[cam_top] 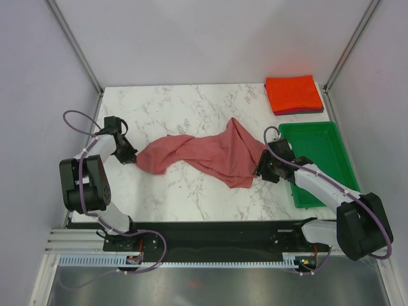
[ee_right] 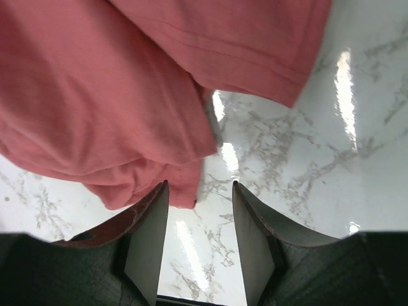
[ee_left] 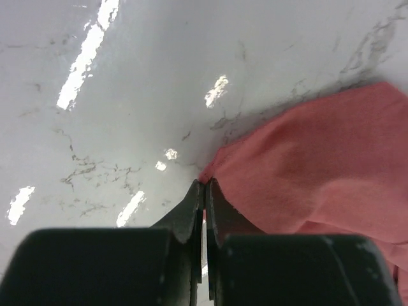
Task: Fold and stack the t-shirts
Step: Flatten the tshirt out
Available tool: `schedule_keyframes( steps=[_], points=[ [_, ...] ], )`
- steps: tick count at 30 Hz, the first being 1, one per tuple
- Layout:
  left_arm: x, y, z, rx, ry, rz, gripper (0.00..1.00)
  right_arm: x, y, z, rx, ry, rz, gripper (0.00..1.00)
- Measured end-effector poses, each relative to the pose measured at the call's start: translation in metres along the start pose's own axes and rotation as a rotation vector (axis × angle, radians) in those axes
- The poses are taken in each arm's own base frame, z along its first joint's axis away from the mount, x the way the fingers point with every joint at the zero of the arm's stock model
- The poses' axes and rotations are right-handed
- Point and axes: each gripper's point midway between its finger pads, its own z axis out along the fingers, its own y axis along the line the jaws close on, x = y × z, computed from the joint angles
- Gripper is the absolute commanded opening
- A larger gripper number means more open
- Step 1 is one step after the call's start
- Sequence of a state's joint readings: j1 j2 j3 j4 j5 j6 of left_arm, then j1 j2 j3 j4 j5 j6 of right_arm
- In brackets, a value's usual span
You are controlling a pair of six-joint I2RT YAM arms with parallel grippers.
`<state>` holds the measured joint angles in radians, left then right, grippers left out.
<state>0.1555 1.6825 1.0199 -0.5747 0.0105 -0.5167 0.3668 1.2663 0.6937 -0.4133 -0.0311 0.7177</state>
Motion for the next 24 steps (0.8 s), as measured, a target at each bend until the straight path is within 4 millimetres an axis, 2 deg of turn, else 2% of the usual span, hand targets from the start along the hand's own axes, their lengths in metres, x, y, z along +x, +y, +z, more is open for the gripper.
schedule_keyframes(
  steps=[3,6,8,16,24],
  points=[
    [-0.014,-0.007,-0.027,0.036,-0.092,0.004,0.02,0.007,-0.013,0.001,0.045,-0.012,0.061,0.53],
    [-0.029,-0.018,-0.058,0.101,-0.189,0.007,0.02,0.008,-0.018,0.004,0.056,-0.044,0.150,0.52],
    [-0.035,-0.024,-0.072,0.136,-0.228,0.009,0.02,0.009,-0.019,0.006,0.056,-0.062,0.219,0.51],
    [-0.021,-0.039,-0.070,0.226,-0.153,0.024,0.02,0.005,-0.016,0.017,0.080,-0.126,0.408,0.51],
    [-0.014,-0.048,-0.072,0.280,-0.116,0.032,0.02,0.005,-0.018,0.031,0.111,-0.135,0.477,0.51]
  ],
)
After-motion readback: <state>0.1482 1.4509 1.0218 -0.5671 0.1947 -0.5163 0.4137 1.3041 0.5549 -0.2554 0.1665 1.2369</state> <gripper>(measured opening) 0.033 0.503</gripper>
